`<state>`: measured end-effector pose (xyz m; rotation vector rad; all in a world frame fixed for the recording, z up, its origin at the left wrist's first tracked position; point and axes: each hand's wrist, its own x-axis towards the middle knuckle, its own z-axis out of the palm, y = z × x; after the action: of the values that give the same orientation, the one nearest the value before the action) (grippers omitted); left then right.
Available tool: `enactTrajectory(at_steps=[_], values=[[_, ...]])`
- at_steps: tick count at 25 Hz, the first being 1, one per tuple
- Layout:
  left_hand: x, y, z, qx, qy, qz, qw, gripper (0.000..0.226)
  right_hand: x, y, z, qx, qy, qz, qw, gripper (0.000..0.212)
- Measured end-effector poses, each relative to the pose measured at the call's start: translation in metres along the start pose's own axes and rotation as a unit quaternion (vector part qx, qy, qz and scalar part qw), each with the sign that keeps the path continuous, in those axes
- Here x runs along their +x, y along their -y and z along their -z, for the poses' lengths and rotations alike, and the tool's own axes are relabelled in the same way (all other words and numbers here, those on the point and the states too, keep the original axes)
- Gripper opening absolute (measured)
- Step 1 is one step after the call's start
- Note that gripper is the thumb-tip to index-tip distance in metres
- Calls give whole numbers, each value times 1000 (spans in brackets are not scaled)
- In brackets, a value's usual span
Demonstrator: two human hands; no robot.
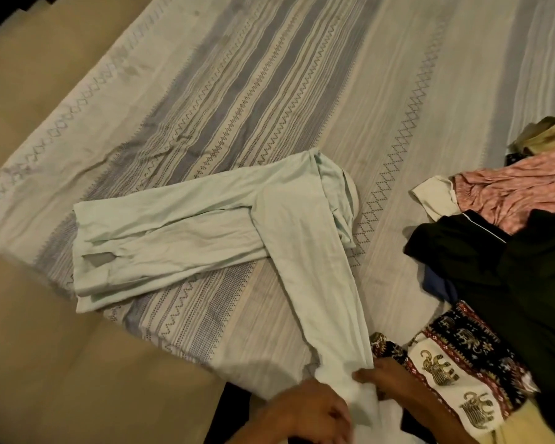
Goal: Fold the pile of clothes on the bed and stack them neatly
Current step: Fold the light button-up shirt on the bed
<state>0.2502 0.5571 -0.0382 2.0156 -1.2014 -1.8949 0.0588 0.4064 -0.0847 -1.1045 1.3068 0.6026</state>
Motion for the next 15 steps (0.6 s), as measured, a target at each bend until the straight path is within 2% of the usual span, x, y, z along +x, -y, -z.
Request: enactTrajectory(at_steps=[1,2,4,5,6,8,10,11,12,13,14,15], values=[[-17,-8,6,-15,26,-11,999,16,-6,-3,1,-2,13,3,1000,49],[-10,-1,4,-44,-2,-50,998,14,-17,1,-2,-6,21,5,1000,48],[-3,23,26,-41,-115,-66,990,19,-34,9,-9,45,27,24,998,35],[-11,23,33,-56,-141,-51,987,25,-39,13,-14,68,26,44,996,32],[-15,23,34,-66,-155,-56,984,37,-47,22,-20,61,20,57,996,30],[-24,10,43,-69,-106,-94,987,77,-57,42,-31,52,-3,80,995,26],[-36,-3,45,-42,-30,-119,992,112,-66,67,-40,121,-19,86,989,23],[-42,-6,35,-54,-45,-152,986,124,-71,82,-44,179,-3,76,981,20],[-48,-6,22,-62,-97,-188,975,126,-75,98,-48,237,19,68,969,21],[-51,-7,10,-76,-175,-194,962,119,-77,114,-52,273,31,49,960,25],[-49,3,-3,-91,-299,-193,930,107,-82,132,-57,289,43,34,956,28],[-44,0,-10,-82,-386,-195,898,97,-86,145,-64,285,60,26,956,31]])
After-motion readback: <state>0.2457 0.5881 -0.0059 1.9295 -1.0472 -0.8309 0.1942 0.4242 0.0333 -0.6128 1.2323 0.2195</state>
